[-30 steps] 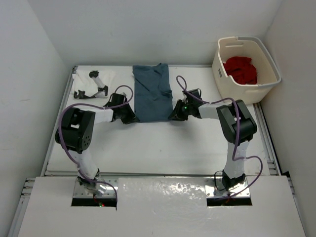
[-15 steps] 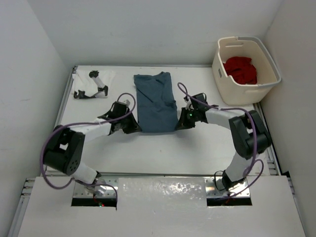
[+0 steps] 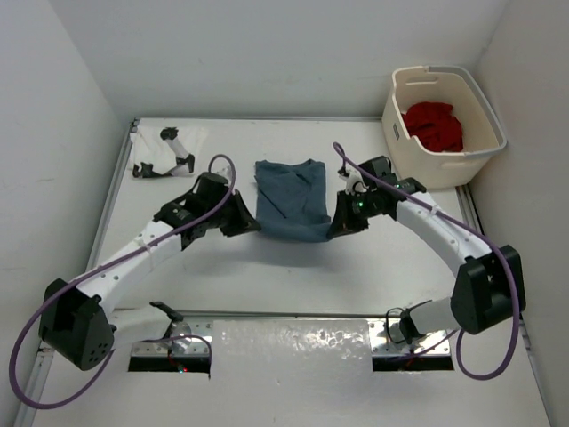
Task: Fold and stack the t-shirts
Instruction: Grab one side of the 2/3 rectangular tshirt with both arms, then fold the long partially folded tshirt into a neat square
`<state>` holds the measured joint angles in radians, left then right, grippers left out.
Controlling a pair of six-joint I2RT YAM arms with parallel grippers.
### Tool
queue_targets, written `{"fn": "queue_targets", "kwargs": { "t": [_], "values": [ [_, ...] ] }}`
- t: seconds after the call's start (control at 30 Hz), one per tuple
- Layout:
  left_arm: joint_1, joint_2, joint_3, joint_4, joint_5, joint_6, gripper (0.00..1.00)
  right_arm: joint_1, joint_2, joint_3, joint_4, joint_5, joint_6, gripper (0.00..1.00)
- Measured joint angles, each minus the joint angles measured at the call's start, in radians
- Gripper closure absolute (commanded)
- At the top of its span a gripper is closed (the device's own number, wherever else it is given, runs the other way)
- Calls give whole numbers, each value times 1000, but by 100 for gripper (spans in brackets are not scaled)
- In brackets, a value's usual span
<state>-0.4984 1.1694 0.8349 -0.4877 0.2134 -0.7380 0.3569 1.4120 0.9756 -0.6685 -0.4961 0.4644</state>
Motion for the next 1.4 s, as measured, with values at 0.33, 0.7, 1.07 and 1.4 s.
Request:
{"fn": "queue_targets", "kwargs": {
  "t": [0.33, 0.7, 1.07, 1.4],
  "values": [
    [32, 48, 197, -3, -143, 42, 100, -52, 81, 200, 3, -26, -8, 100],
    [150, 275, 296, 156, -139, 68, 100, -129, 322, 409, 87, -123, 8, 100],
    [181, 586, 574, 223, -138, 110, 100, -212, 571, 590, 177, -163, 63, 100],
    [207, 919, 867, 226, -169, 134, 61, -236, 917, 916, 249, -130, 46, 22]
  ]
}}
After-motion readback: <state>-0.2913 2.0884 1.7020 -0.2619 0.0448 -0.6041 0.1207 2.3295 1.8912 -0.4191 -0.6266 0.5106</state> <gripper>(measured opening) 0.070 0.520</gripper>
